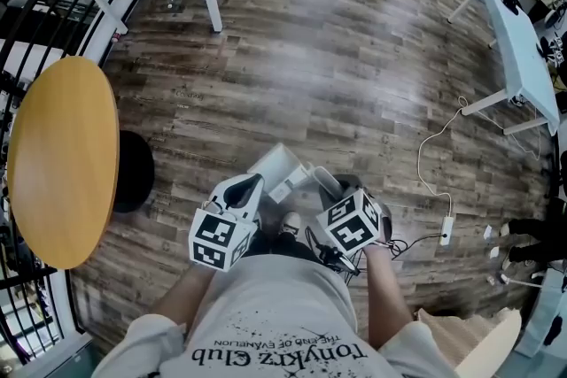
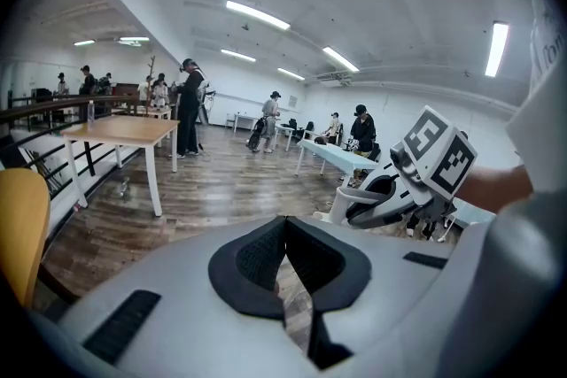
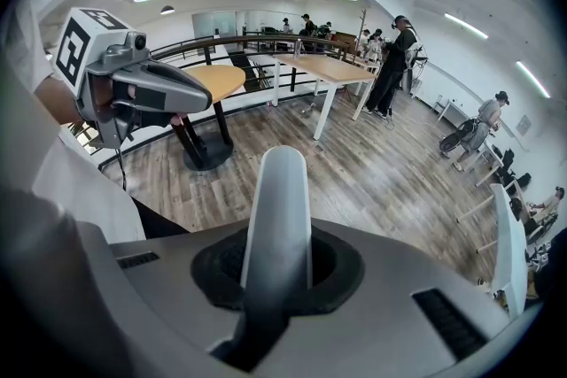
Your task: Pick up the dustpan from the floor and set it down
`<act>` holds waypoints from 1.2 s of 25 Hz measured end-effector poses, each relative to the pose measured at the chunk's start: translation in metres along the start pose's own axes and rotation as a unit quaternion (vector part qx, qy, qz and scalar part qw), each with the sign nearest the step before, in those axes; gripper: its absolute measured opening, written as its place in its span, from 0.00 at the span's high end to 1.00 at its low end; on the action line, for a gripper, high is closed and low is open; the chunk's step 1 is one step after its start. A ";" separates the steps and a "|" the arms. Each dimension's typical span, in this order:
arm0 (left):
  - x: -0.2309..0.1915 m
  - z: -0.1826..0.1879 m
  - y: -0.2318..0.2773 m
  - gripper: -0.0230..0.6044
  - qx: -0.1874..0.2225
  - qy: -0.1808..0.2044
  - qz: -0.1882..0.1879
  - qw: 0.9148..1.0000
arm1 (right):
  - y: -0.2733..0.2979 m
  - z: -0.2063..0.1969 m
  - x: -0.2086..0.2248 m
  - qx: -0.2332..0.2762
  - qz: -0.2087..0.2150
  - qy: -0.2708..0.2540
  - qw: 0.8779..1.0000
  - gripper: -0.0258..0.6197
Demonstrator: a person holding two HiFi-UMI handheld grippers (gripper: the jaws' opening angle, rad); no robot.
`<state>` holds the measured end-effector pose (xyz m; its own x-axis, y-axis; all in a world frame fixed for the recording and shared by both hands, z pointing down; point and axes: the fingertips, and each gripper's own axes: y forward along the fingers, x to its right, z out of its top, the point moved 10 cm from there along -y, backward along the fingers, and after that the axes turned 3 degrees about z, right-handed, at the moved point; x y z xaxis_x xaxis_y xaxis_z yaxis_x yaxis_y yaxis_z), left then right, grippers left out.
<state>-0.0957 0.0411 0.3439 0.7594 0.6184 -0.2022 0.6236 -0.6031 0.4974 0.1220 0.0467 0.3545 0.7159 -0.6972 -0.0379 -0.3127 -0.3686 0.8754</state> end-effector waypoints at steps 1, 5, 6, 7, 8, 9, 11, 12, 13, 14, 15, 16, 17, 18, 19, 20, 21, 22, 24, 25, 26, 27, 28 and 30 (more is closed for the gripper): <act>0.000 0.000 0.001 0.93 -0.001 -0.001 0.000 1.000 | 0.001 0.000 0.001 -0.001 0.000 0.000 1.000 0.87; -0.001 -0.004 0.003 0.93 -0.005 0.002 -0.001 1.000 | 0.008 -0.004 0.004 -0.002 -0.004 -0.004 1.000 0.87; -0.002 -0.006 0.003 0.93 -0.006 0.001 -0.001 1.000 | 0.011 -0.004 0.004 -0.002 -0.005 -0.005 1.000 0.87; -0.004 -0.007 0.004 0.93 -0.008 0.001 0.001 1.000 | 0.014 -0.004 0.005 -0.002 -0.006 -0.005 1.000 0.87; -0.006 -0.009 0.004 0.93 -0.010 -0.001 0.003 1.000 | 0.016 -0.004 0.005 -0.002 -0.007 -0.005 1.000 0.87; -0.008 -0.010 0.004 0.93 -0.011 -0.002 0.006 1.000 | 0.019 -0.005 0.006 -0.002 -0.008 -0.005 1.000 0.87; -0.014 -0.012 0.006 0.93 -0.013 -0.008 0.014 1.000 | 0.023 -0.004 0.007 -0.001 -0.010 -0.006 1.000 0.87; -0.018 -0.013 0.007 0.93 -0.013 -0.010 0.017 1.000 | 0.025 -0.004 0.008 -0.001 -0.011 -0.007 1.000 0.87; -0.021 -0.014 0.008 0.93 -0.014 -0.011 0.020 1.000 | 0.028 -0.005 0.009 0.000 -0.013 -0.007 1.000 0.87; -0.023 -0.016 0.010 0.93 -0.015 -0.012 0.021 1.000 | 0.031 -0.005 0.009 0.000 -0.014 -0.007 1.000 0.87; -0.025 -0.017 0.011 0.93 -0.016 -0.013 0.022 1.000 | 0.033 -0.006 0.010 0.000 -0.015 -0.006 1.000 0.87; -0.027 -0.018 0.012 0.93 -0.017 -0.013 0.022 1.000 | 0.036 -0.006 0.010 0.000 -0.016 -0.005 1.000 0.87; -0.029 -0.018 0.013 0.93 -0.016 -0.015 0.022 1.000 | 0.039 -0.006 0.010 0.000 -0.017 -0.005 1.000 0.87; -0.030 -0.018 0.014 0.93 -0.016 -0.016 0.022 1.000 | 0.043 -0.006 0.011 0.000 -0.018 -0.004 1.000 0.87; -0.032 -0.019 0.015 0.93 -0.015 -0.017 0.022 0.999 | 0.047 -0.006 0.011 0.000 -0.019 -0.003 1.000 0.87; -0.032 -0.019 0.015 0.93 -0.016 -0.018 0.022 0.999 | 0.051 -0.006 0.012 0.000 -0.018 -0.001 1.000 0.87; -0.032 -0.019 0.016 0.93 -0.016 -0.018 0.021 0.999 | 0.054 -0.007 0.013 -0.001 -0.018 0.000 1.000 0.87; -0.031 -0.020 0.018 0.93 -0.017 -0.019 0.019 0.999 | 0.057 -0.008 0.015 -0.002 -0.018 0.001 1.000 0.87; -0.030 -0.021 0.023 0.93 -0.019 -0.019 0.015 1.000 | 0.062 -0.010 0.019 -0.002 -0.020 0.003 1.000 0.87; -0.029 -0.022 0.025 0.93 -0.020 -0.017 0.013 1.000 | 0.066 -0.010 0.021 -0.002 -0.022 0.004 1.000 0.87; -0.029 -0.023 0.027 0.93 -0.021 -0.017 0.011 1.000 | 0.069 -0.011 0.023 -0.001 -0.024 0.005 1.000 0.87; -0.030 -0.024 0.029 0.93 -0.023 -0.017 0.009 1.000 | 0.072 -0.011 0.024 -0.001 -0.025 0.006 1.000 0.87; -0.031 -0.025 0.030 0.93 -0.025 -0.020 0.008 0.999 | 0.076 -0.011 0.025 -0.001 -0.025 0.007 1.000 0.87; -0.034 -0.026 0.032 0.93 -0.029 -0.024 0.006 0.999 | 0.082 -0.009 0.026 -0.004 -0.023 0.009 1.000 0.87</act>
<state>-0.1059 0.0135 0.3884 0.7760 0.5849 -0.2359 0.6033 -0.5795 0.5480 0.1203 0.0040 0.4294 0.7400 -0.6690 -0.0695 -0.2741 -0.3943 0.8772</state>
